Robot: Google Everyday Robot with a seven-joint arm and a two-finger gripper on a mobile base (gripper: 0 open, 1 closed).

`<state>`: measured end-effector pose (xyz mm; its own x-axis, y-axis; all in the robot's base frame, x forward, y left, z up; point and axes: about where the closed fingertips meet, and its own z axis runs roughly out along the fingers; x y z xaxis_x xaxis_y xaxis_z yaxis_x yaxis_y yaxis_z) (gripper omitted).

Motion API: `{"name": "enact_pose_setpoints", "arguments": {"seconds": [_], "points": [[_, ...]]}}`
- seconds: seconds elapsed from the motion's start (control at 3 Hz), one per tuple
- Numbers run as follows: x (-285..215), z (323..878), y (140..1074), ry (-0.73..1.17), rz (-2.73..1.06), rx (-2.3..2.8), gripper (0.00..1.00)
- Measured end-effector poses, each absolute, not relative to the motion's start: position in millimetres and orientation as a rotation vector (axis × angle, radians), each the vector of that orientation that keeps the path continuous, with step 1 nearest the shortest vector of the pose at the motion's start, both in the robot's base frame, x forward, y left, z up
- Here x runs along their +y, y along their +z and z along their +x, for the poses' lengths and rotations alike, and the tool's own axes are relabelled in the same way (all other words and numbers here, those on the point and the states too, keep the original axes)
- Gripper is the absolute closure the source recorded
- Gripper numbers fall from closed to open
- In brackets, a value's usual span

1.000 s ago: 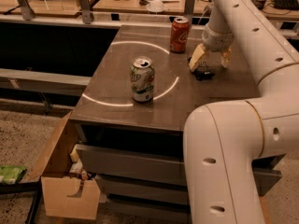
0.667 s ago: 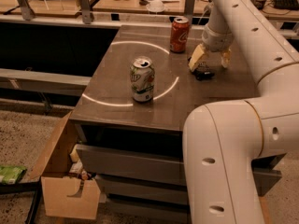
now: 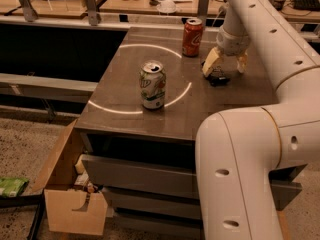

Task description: Pick rxbar chocolate

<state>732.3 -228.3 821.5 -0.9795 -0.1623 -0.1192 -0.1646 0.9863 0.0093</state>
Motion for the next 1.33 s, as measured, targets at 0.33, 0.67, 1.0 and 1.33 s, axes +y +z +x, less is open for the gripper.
{"name": "enact_pose_setpoints", "arguments": {"seconds": [0.33,0.67,1.0,1.33], "points": [[-228.8,731.4,823.3,0.028,-0.246,3.013,0.80],[-229.2,730.9,824.4,0.027,-0.245,3.013,0.81],[-229.6,730.4,825.3,0.026,-0.243,3.013,0.81],[-229.7,729.9,826.5,0.025,-0.242,3.013,0.82]]}}
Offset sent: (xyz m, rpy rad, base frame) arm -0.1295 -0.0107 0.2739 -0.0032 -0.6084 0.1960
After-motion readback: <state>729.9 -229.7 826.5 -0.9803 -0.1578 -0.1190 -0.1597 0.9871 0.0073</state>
